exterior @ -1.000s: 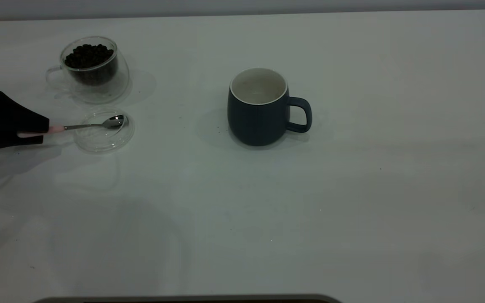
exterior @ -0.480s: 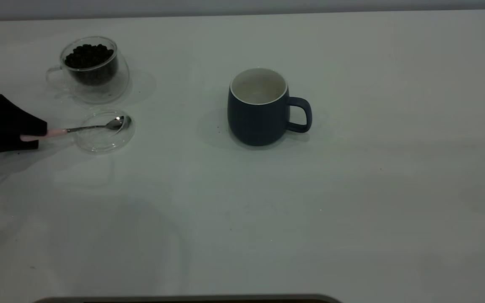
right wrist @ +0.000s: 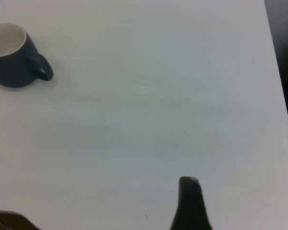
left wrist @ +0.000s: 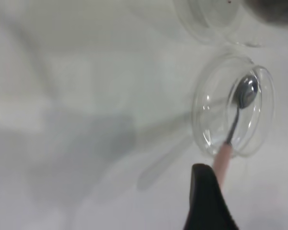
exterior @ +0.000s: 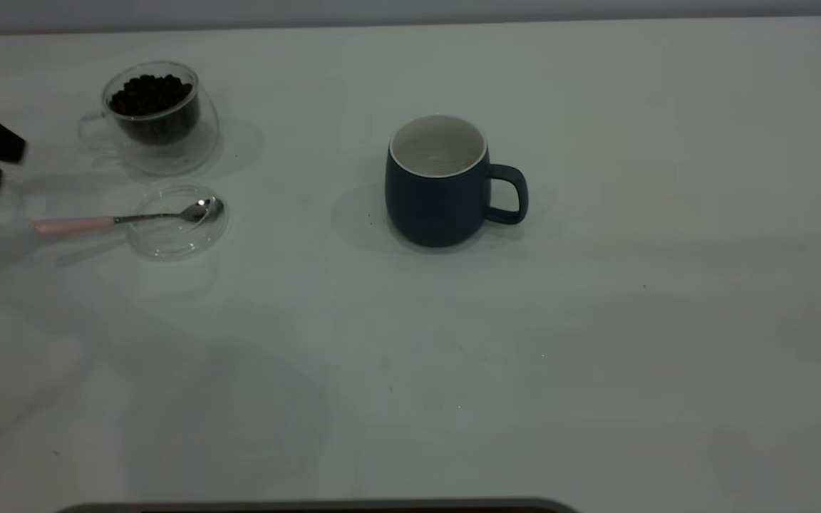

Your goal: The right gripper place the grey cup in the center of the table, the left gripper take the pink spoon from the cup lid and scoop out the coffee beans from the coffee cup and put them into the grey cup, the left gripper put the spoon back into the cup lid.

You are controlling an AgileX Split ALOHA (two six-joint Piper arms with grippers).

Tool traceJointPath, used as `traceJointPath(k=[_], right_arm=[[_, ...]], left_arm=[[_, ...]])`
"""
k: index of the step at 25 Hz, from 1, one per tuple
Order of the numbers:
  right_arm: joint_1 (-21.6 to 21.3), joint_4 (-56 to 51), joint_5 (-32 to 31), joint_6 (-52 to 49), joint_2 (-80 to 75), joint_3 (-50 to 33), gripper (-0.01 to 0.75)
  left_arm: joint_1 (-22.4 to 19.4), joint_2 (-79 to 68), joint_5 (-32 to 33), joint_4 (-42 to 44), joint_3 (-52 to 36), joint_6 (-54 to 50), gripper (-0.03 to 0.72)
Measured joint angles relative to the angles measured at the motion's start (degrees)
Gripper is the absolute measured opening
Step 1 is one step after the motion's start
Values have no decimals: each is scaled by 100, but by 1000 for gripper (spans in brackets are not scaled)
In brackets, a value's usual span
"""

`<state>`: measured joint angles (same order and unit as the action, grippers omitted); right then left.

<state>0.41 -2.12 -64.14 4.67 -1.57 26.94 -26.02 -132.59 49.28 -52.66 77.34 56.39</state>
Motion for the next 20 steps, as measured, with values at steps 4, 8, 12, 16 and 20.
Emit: traceJointPath(k=[4, 8, 12, 16, 20], right_arm=[[0, 0, 0, 0, 0, 0, 588], [0, 0, 0, 0, 0, 0, 588], [0, 0, 0, 0, 0, 0, 588], [0, 0, 0, 0, 0, 0, 588], [0, 0, 0, 0, 0, 0, 588]], left_arm=[[259, 710, 144, 1051, 223, -1180, 511], [750, 1465, 367, 2072, 440, -2279, 511], [1334, 2164, 680, 2935, 586, -3310, 511], [1724, 2860, 1183, 3531, 596, -4210, 511], [1837, 3479, 1772, 3824, 596, -4819, 511]])
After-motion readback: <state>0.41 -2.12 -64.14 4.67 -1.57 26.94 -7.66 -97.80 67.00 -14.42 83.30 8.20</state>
